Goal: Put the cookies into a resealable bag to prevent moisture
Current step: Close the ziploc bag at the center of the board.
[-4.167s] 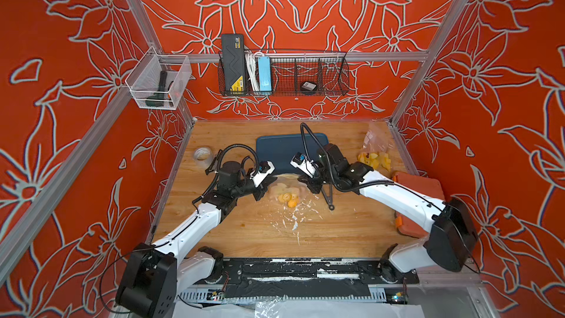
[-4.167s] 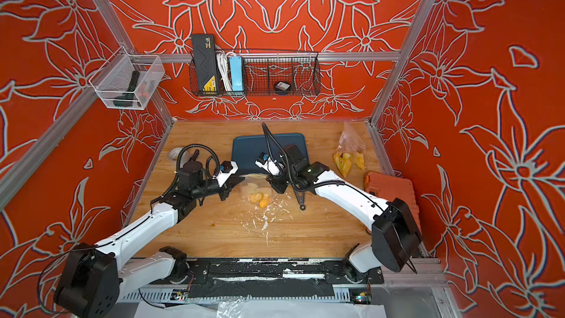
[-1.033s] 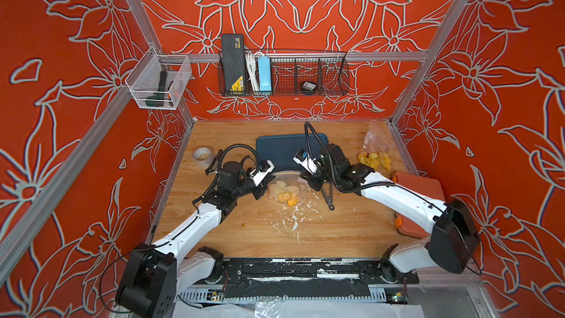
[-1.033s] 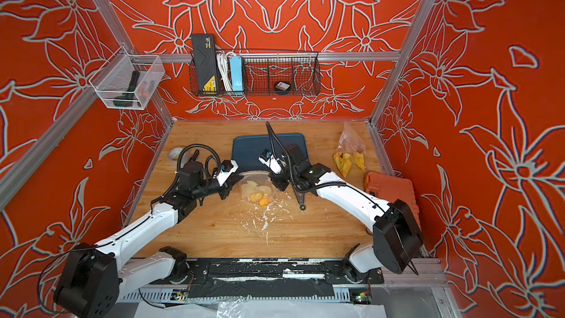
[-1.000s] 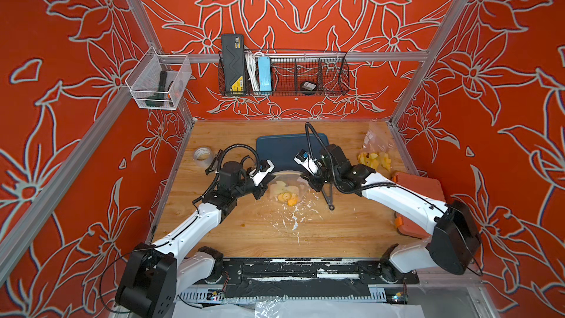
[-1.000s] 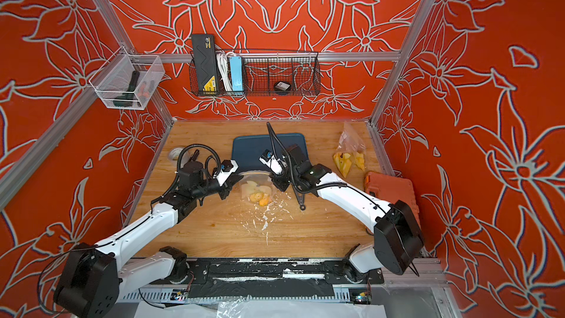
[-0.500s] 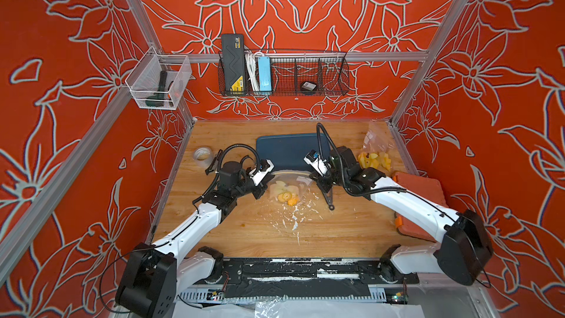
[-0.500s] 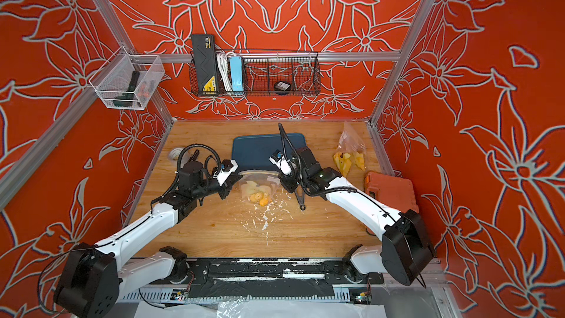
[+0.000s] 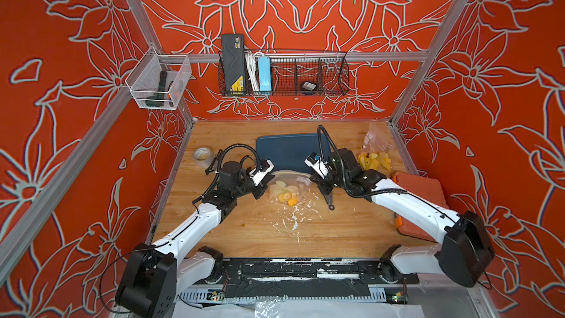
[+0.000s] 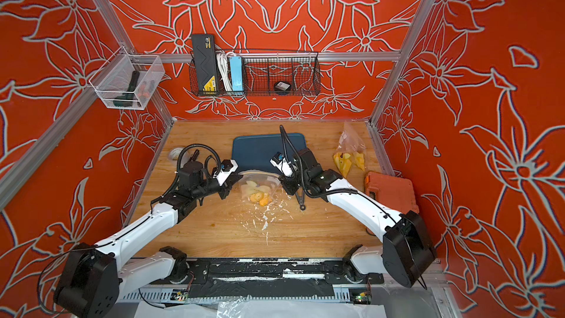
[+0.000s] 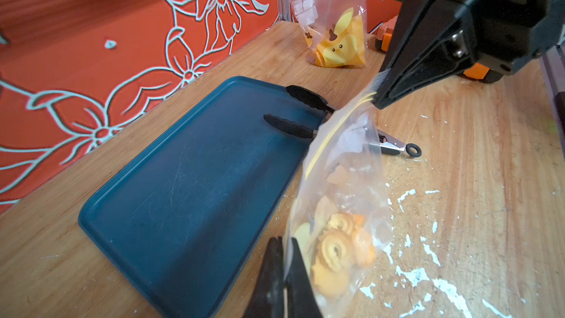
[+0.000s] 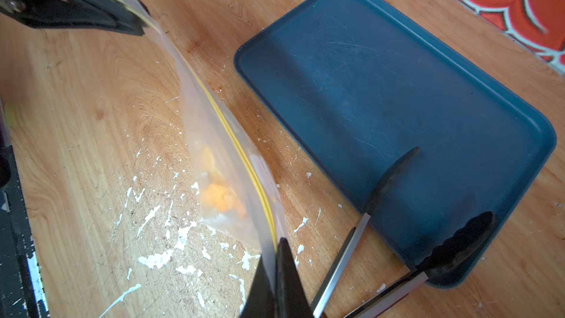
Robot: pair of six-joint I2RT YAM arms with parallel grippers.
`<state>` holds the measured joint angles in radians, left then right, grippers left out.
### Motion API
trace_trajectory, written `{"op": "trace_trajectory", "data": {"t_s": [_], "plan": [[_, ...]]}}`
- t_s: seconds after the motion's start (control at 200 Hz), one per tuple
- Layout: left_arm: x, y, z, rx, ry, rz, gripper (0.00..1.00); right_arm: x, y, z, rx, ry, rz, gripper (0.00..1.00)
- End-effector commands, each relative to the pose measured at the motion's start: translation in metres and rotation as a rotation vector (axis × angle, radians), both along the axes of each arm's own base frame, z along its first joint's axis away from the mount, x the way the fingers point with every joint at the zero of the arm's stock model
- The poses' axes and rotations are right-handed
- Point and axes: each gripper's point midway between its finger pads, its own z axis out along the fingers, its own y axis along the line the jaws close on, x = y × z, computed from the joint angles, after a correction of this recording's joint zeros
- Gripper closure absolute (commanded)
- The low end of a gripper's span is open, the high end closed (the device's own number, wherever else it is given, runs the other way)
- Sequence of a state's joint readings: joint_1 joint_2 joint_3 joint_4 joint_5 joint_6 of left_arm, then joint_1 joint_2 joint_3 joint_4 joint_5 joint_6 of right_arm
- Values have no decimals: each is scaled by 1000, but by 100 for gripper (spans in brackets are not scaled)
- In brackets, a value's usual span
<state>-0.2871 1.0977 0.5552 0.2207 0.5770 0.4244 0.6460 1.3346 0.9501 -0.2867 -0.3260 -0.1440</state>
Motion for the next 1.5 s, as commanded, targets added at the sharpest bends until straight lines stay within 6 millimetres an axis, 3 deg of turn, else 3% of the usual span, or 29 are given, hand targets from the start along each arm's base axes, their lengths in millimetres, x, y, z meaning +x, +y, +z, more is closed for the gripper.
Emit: {"op": "trace_trajectory", "data": {"t_s": [0.0,0.065,0.16,0.345,0.41,0.535,0.641,0.766,1.106,1.496], "plan": [[-6,-7,27,-57,-58,-57,52,-8,4,9,43,1,48,100],[-8,-12,40,-66,-77,-94,43,-11,5,11,52,3,62,100],[-9,-27,50,-41,-101,-162,41,-11,6,12,67,-1,64,100],[-7,-65,36,53,-67,-279,45,-11,8,13,89,8,71,100],[-5,-74,31,77,-56,-305,50,-11,9,13,88,13,72,100],[-5,-85,25,127,-33,-338,49,-10,8,13,86,9,66,100],[-3,-88,24,162,-32,-332,50,-10,7,12,86,9,63,100],[2,-89,15,228,-14,-315,60,-9,6,11,86,10,58,100],[14,-83,7,375,12,-240,63,-6,5,12,92,7,50,100],[15,-85,4,452,29,-229,94,-4,2,11,89,7,33,100]]}}
